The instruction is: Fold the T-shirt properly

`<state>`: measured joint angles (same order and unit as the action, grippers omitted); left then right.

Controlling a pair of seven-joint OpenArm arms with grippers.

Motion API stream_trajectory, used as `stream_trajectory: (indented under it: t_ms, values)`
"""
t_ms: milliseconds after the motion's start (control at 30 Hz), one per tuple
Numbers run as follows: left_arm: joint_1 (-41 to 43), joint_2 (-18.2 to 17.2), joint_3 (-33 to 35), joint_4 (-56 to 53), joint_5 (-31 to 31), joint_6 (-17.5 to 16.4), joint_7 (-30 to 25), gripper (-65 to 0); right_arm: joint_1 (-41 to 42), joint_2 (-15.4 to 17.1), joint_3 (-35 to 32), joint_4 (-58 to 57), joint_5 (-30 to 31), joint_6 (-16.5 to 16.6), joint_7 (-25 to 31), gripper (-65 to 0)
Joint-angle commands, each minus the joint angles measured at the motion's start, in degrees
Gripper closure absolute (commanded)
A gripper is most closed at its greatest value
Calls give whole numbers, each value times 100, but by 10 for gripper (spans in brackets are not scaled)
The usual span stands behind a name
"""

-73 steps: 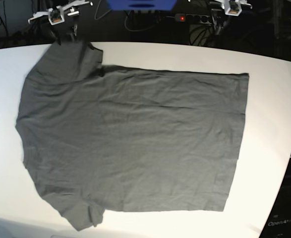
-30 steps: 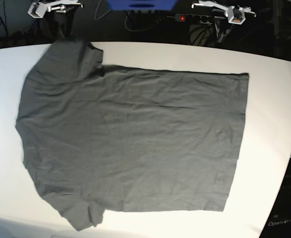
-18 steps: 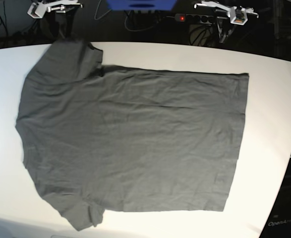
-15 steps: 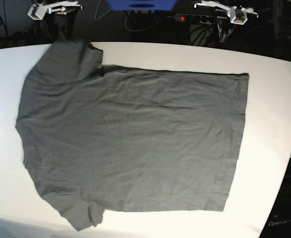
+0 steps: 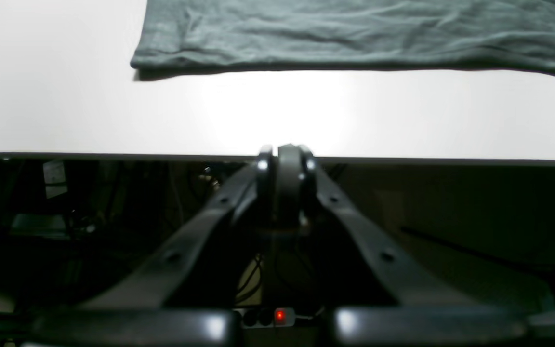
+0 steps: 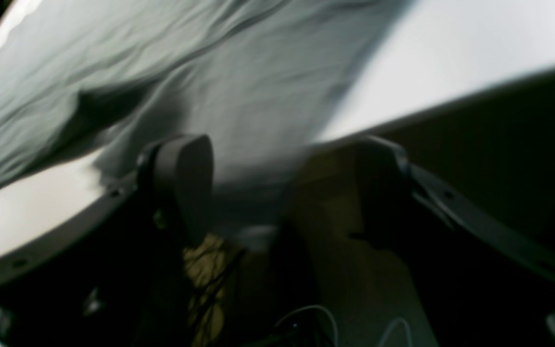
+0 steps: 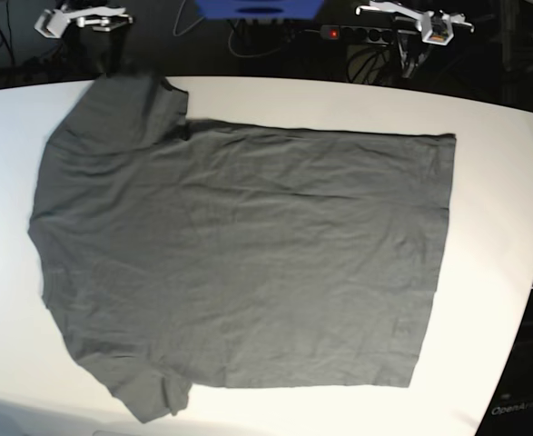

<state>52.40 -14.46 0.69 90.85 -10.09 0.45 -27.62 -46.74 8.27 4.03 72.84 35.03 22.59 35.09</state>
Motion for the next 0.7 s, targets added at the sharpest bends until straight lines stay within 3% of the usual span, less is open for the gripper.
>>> stream_trajectory:
  t_ms: [0,133,667]
  values:
    - [92,-27,-3,71,28,4,-179,-12,37,188,23,-71,141,181,126,-458]
    - [92,-27,-3,80,28,4,-179,-12,221,258,32,-554,616,822,126,-456]
    - [92,-27,-3,80,28,12,-179,-12,230,267,-434,-572,642,875,179,-457]
